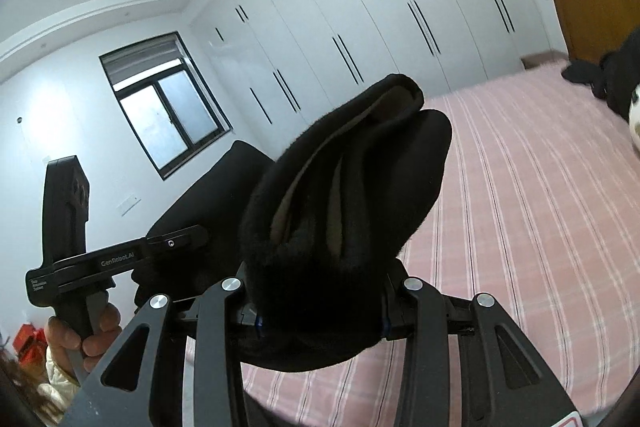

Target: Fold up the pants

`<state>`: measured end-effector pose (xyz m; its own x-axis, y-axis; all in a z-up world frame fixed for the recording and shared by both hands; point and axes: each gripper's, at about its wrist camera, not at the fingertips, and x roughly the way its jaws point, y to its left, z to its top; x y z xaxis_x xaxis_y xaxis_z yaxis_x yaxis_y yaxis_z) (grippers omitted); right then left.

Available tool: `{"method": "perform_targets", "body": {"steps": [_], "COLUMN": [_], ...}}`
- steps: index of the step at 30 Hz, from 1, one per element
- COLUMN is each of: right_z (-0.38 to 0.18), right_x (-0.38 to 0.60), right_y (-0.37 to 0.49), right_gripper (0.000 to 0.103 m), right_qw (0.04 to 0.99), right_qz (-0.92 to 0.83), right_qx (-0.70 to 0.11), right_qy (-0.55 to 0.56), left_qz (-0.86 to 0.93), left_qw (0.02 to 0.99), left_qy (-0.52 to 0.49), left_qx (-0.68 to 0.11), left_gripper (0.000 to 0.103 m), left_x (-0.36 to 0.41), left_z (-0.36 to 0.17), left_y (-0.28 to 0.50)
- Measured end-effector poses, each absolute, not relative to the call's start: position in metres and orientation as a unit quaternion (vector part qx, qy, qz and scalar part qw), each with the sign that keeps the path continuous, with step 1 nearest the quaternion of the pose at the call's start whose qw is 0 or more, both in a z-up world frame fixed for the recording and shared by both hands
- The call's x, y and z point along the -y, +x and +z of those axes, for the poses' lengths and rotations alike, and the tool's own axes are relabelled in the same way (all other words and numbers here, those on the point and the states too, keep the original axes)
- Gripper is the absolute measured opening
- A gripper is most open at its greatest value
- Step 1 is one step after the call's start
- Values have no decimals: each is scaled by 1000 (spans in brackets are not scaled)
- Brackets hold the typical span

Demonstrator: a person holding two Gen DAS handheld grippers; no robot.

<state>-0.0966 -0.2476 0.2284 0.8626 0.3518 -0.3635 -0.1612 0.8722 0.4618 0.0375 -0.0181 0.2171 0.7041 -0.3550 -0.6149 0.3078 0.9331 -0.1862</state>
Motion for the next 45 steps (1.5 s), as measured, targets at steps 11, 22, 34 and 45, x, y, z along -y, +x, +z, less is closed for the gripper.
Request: {"method": "perform_targets", "body": {"steps": [11, 22, 34, 45], "right_z": [255, 237, 133, -52], "right_x": [257, 272, 312, 374], "right_y": [-41, 30, 153, 112], "right_gripper": [38, 38, 43, 53], "right_qw": [953, 952, 931, 858], "right_qz": [129, 121, 111, -54], "right_qx": [-183, -188, -245, -387], "right_qy": [205, 210, 245, 332], "left_qz": [-173, -168, -174, -39], "left_qw": [940, 944, 929, 874], "left_qy": [-19, -6, -8, -26], "left_qx": [-293, -286, -326, -484], "left_gripper": [32, 32, 35, 61], "left_x": [43, 61, 85, 18], "left_z": [238, 227, 139, -66], "left_y": [85, 155, 283, 334]}}
